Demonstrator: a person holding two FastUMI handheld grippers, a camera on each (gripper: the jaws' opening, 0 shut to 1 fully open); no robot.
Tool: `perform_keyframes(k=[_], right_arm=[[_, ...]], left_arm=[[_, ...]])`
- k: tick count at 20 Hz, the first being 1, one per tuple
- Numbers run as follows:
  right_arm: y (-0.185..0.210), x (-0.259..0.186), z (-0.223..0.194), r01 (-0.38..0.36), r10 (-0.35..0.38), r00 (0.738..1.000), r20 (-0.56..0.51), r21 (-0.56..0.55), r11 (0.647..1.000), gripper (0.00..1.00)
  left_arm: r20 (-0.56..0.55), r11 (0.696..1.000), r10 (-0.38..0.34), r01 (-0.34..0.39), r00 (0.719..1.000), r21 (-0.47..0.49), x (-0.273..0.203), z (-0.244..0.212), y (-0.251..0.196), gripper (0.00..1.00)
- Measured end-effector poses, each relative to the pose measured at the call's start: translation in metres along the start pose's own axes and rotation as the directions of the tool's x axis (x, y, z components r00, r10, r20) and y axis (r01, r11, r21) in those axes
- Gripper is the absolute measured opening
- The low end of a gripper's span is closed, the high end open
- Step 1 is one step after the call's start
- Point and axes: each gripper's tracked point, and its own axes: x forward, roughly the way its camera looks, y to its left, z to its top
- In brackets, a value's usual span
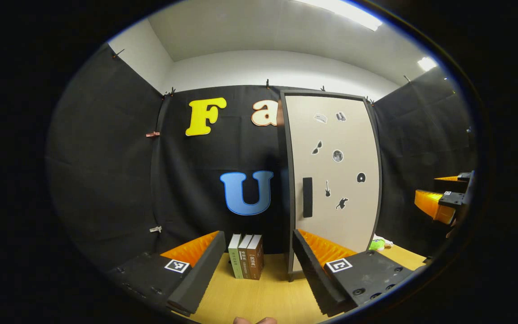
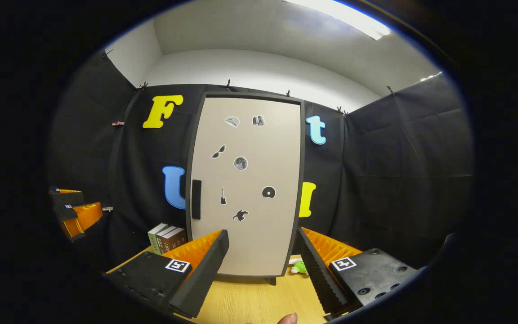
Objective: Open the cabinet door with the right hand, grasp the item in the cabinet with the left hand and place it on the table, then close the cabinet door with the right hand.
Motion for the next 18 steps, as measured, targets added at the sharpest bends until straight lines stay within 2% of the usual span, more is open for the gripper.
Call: perform_keyframes(k=[10, 13, 18], right_arm=[[0.067, 0.057, -0.001, -0.092, 0.092, 0.996, 0.013, 0.014, 0.996, 0.97], [0.088, 0.087, -0.002, -0.100, 0.100, 0.995, 0.017, 0.007, 0.995, 0.98], [0.138, 0.142, -0.009, -0.169, 0.169, 0.986, 0.005, 0.055, 0.984, 0.97]], left_arm=[[-0.024, 0.998, 0.054, -0.054, 0.998, 0.015, 0.005, -0.012, 0.044, 0.94], [-0.032, 0.998, 0.063, -0.063, 0.997, 0.022, 0.009, -0.015, 0.053, 0.94], [-0.046, 0.997, 0.080, -0.080, 0.996, 0.012, 0.012, -0.021, 0.069, 0.95]])
